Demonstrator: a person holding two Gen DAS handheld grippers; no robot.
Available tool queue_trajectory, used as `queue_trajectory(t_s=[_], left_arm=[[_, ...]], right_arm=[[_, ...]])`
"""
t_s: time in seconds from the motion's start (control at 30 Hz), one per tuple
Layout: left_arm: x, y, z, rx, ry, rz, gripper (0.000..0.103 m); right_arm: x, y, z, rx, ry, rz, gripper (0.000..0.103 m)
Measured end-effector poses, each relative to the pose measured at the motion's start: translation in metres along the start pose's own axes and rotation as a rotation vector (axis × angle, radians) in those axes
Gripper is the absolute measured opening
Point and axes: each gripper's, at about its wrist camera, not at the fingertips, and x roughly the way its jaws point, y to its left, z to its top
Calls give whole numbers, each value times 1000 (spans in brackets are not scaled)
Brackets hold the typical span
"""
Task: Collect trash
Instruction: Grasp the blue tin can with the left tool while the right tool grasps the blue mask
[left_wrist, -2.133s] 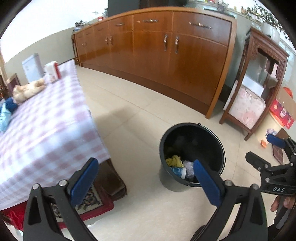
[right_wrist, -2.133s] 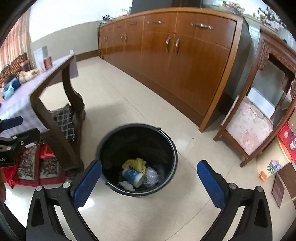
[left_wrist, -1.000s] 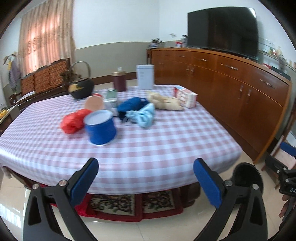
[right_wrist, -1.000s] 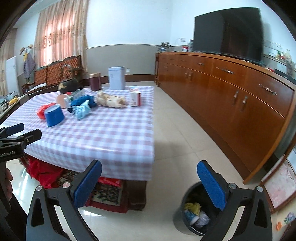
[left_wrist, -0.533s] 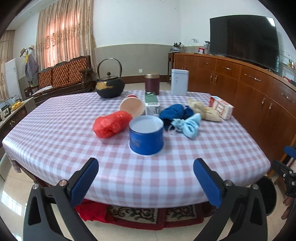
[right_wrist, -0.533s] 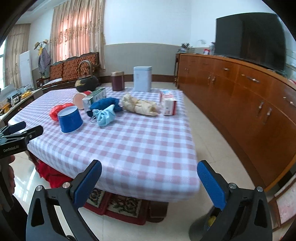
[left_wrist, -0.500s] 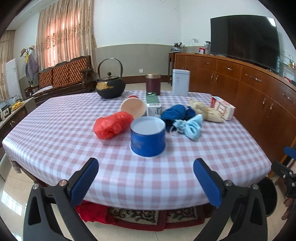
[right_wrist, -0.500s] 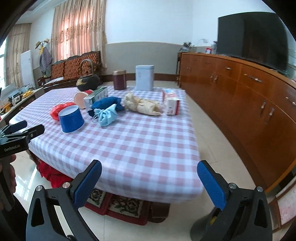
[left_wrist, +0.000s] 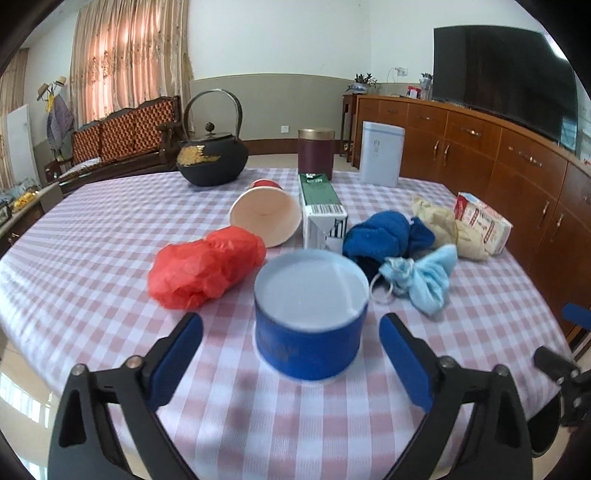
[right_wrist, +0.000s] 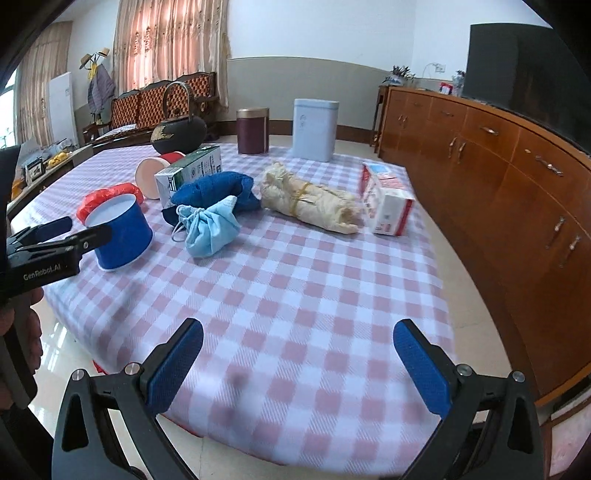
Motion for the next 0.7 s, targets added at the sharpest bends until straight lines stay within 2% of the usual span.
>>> queue_trajectory(t_s=[0.1, 0.23, 0.53, 0.6, 0.67, 0.7], left_arm=[[12, 1, 5, 5, 20, -1, 94], [22, 7, 11, 7, 43, -12, 75], [35, 36, 11, -18, 65, 13, 75], [39, 39, 13, -29, 72, 12, 75], [41, 39, 14, -35, 72, 13, 75], [42, 38, 15, -35, 76, 12, 75]], right_arm=[[13, 4, 8, -5, 8, 28, 103], [27, 16, 21, -25, 6, 60, 103], [68, 44, 52, -53, 55, 98, 102], [76, 49, 58, -49, 70, 115, 99], [85, 53, 63, -37, 89, 125, 85], [89, 54, 65, -34, 99, 122, 82]])
